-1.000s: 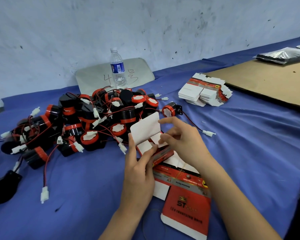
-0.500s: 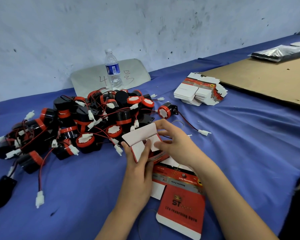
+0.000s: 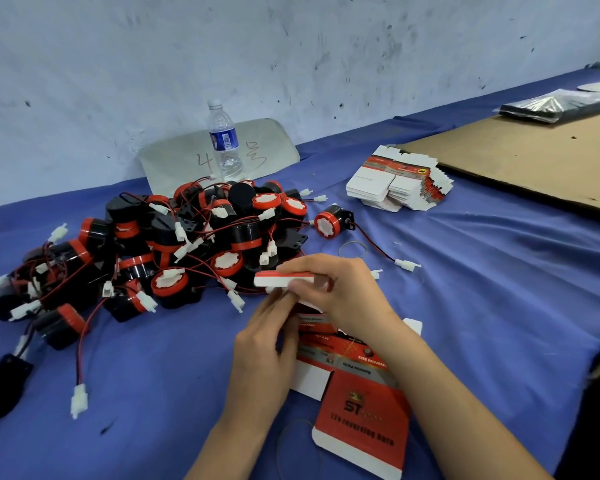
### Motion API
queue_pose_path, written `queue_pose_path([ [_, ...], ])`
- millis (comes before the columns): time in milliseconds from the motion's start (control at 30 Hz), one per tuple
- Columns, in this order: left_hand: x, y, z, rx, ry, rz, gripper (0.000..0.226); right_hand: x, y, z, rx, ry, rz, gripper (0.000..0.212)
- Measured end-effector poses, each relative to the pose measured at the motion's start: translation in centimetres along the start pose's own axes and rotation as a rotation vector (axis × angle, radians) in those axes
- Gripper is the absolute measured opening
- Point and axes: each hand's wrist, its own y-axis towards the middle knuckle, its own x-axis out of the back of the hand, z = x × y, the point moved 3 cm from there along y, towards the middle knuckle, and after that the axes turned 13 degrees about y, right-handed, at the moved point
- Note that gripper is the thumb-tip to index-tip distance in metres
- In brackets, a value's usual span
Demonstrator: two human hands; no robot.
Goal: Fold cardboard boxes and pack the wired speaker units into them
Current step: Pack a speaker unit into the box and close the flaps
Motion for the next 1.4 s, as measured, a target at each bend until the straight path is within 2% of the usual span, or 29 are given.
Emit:
queue_pose_path([
  [167,0.1,0.1,-0.5,-0.044,0.065,-0.015,0.033,0.9,-0.1,0.2,-0.023,-0.013,-0.066,0.02],
  [300,0.2,0.1,-0.4,-0.045,0.052,-0.083,0.022,0.7,-0.1,0.3,-0.073,0.019,-0.007,0.014],
  [367,0.3,0.1,-0.1,0.021,0.021,-0.127,0.02,0.7,-0.1,0.2,-0.091,0.024,0.033,0.011],
  [467,0.3,-0.1,0.6,0.206,-0.079,-0.166,0.043,0.8,0.0,-0.1,-0.114,0.055,0.111,0.016],
  [533,0.1,-0.2,1.2,0.309,-0.199,-0.129,0.047,0.8,0.0,-0.4,-0.118,0.072,0.15,0.021],
  [633,-0.9,-0.1,2.0,0.434,-0.42,0.107,0.066,1.0,0.0,-0.6,-0.136,0.102,0.186,0.031],
  [700,-1.3,-0.1,2.1,0.419,-0.438,0.227,0.074,1.2,0.0,-0.8,-0.16,0.111,0.224,0.03],
  [767,-1.4,-0.1,2.0,0.371,-0.386,0.261,0.071,1.5,-0.1,-0.9,-0.198,0.153,0.261,0.026],
  [1033,-0.6,0.1,2.0,0.374,-0.493,0.179,0.037,2.3,-0.3,-0.8,-0.169,0.204,0.294,0.022],
  [1167,-0.7,-0.1,1.8,0.319,-0.406,0.209,0.035,3.1,-0.5,-0.7,-0.163,0.298,0.332,0.024],
  [1400,-0.8,0.0,2.1,0.224,-0.456,0.247,0.037,3.0,-0.4,-1.8,-0.264,0.338,0.392,0.028],
])
